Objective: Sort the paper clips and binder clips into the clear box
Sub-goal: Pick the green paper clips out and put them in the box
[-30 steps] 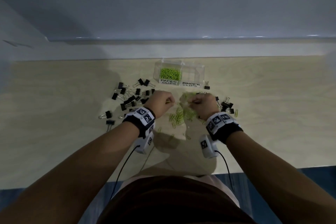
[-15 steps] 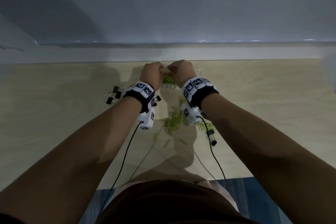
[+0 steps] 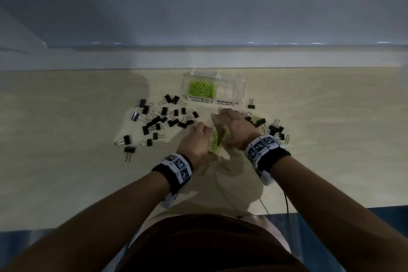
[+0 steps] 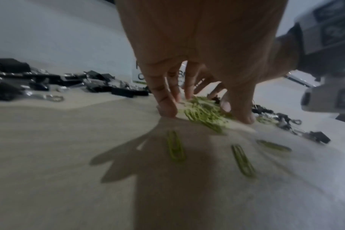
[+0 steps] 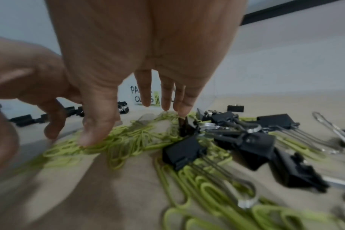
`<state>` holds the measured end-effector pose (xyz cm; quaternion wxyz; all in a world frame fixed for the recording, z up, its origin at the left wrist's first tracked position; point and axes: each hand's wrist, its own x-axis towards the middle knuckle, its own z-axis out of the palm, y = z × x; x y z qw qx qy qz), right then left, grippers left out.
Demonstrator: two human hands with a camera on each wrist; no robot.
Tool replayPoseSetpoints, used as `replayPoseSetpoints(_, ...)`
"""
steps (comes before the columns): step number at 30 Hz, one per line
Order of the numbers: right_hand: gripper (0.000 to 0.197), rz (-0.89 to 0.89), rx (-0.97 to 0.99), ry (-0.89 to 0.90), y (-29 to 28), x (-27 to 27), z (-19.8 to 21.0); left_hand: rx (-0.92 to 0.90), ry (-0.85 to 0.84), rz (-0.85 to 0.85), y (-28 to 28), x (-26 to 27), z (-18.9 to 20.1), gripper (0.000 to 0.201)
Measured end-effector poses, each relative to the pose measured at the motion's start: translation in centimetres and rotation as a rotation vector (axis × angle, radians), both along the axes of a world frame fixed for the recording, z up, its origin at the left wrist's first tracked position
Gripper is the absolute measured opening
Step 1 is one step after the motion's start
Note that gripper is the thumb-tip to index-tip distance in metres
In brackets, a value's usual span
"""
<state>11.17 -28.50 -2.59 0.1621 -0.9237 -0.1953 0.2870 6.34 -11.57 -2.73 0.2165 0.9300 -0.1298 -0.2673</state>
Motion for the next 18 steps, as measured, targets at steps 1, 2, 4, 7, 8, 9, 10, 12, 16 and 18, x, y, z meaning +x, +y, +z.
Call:
replayPoseSetpoints(1,0.096,0.043,-0.036,-0.01,0.1,-0.2,0.0,0.046,-0.001,0.017,-0.4,-0.3,-0.3,0.082)
replayPoseSetpoints(2,0.096,0.076,-0.065,-0.031,0.1,-0.4,0.1,0.071,-0.01,0.03,-0.8,-0.5,-0.5,0.082)
replayPoseSetpoints(4,0.086,0.123,-0.086,-0.063,0.2,-1.0,0.6,0.071,-0.011,0.048,-1.5,-0.5,-0.7,0.07)
replayPoseSetpoints(7,0.058,0.122,-0.025,-0.06,0.1,-2.0,0.8,0.034,0.008,0.045,-1.8,0.0,-0.6,0.037)
replayPoseSetpoints(8,0.048,0.111,-0.011,-0.05,0.1,-2.2,0.8,0.026,0.002,0.033,-1.8,0.1,-0.5,0.03)
replayPoseSetpoints(9,0.04,0.103,-0.001,-0.054,0.1,-2.5,0.8,0.02,-0.007,0.023,-1.7,0.2,-0.4,0.026)
replayPoseSetpoints(10,0.034,0.095,0.019,-0.073,0.0,-2.8,0.7,0.02,-0.015,0.012,-1.7,0.3,-0.2,0.024)
replayPoseSetpoints(12,0.024,0.073,0.085,-0.111,0.0,-3.2,0.8,0.037,-0.036,-0.015,-1.3,0.5,-0.1,0.021)
replayPoseSetpoints(16,0.018,0.005,0.123,-0.114,-0.4,-2.8,0.6,0.067,-0.069,-0.054,0.0,1.1,0.4,0.016)
replayPoseSetpoints(18,0.014,-0.096,0.16,-0.107,-0.6,-2.5,0.3,0.024,-0.062,-0.007,0.8,1.5,0.8,0.013)
